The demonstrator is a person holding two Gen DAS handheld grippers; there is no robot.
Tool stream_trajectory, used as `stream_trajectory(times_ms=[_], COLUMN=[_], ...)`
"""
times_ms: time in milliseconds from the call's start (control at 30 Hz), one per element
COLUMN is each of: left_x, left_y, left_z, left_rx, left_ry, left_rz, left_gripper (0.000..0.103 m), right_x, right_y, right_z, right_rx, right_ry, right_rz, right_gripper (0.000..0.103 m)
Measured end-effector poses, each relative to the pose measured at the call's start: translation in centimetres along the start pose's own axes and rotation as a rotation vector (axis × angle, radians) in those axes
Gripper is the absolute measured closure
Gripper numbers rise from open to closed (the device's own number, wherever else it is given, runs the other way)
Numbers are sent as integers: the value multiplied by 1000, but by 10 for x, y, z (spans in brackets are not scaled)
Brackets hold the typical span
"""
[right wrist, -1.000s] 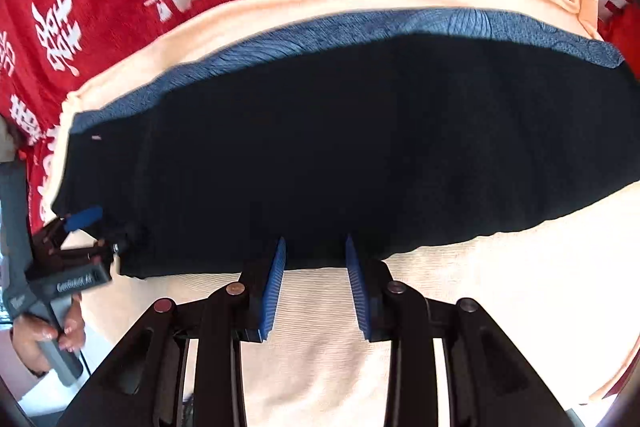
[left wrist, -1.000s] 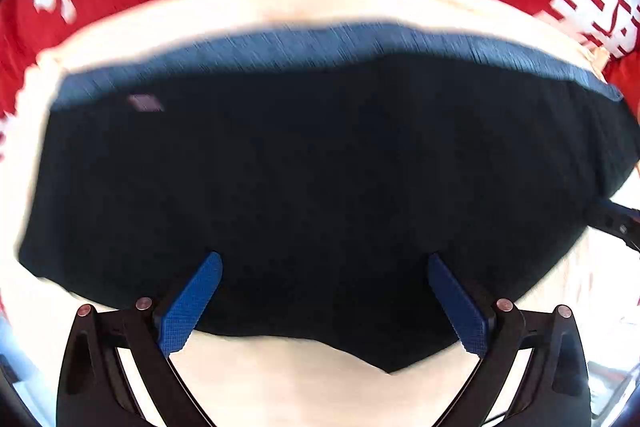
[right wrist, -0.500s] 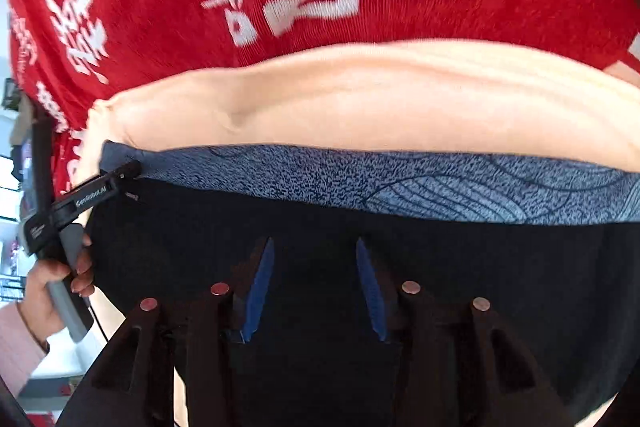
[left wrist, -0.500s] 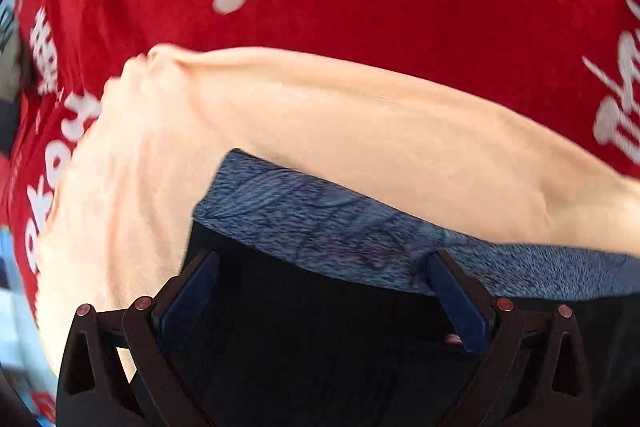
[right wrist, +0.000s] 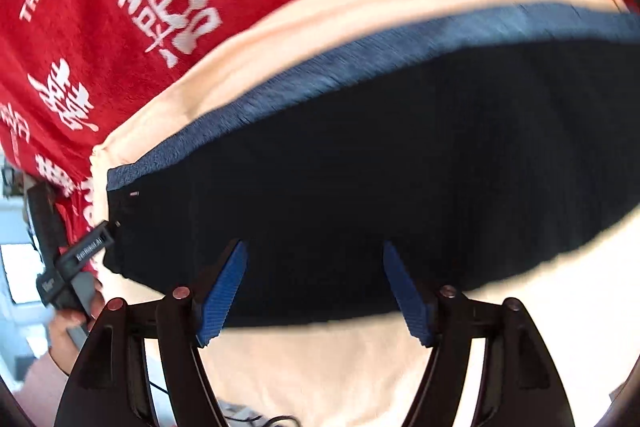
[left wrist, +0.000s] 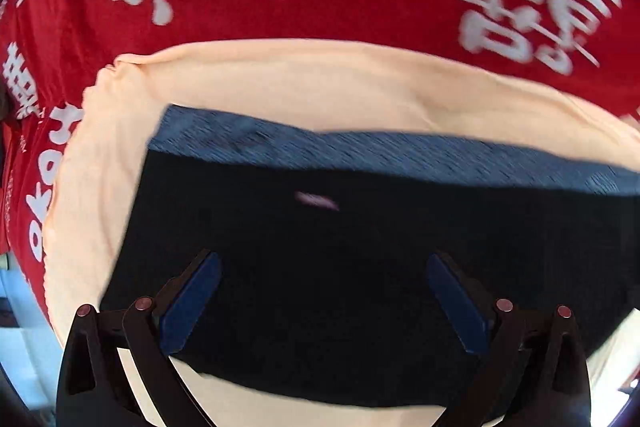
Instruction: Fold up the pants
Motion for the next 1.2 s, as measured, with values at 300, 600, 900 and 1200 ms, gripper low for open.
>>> stream_trajectory(times_ms=[300, 600, 900, 1200], left_x=[-93, -167, -247, -353], left_y=[30, 30, 33, 28], left_z=[21, 33, 40, 43], left_rx=[49, 51, 62, 53], left_ry=[60, 59, 83, 129], left_rz=[-90, -185, -247, -284], left_gripper=[0, 0, 0, 0], right_x=[-48, -94, -141, -220], right_y=[25, 37, 38, 3], right_z=[26, 50, 76, 116], right_rx=[-8, -29, -82, -231], right_ry=[-8, -34, -59, -11], right_rz=[-97, -186, -266, -383], right_gripper=[24, 24, 24, 24])
Point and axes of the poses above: each gripper's, at about its wrist camera, not at the fingertips, and z roughly against the way its jaws point, x to its left, y to its underside, the point moved 5 cm from there along -z, roughly the way its jaws point, and after that the axes turned 1 degree about -x, right-handed, at the moved point
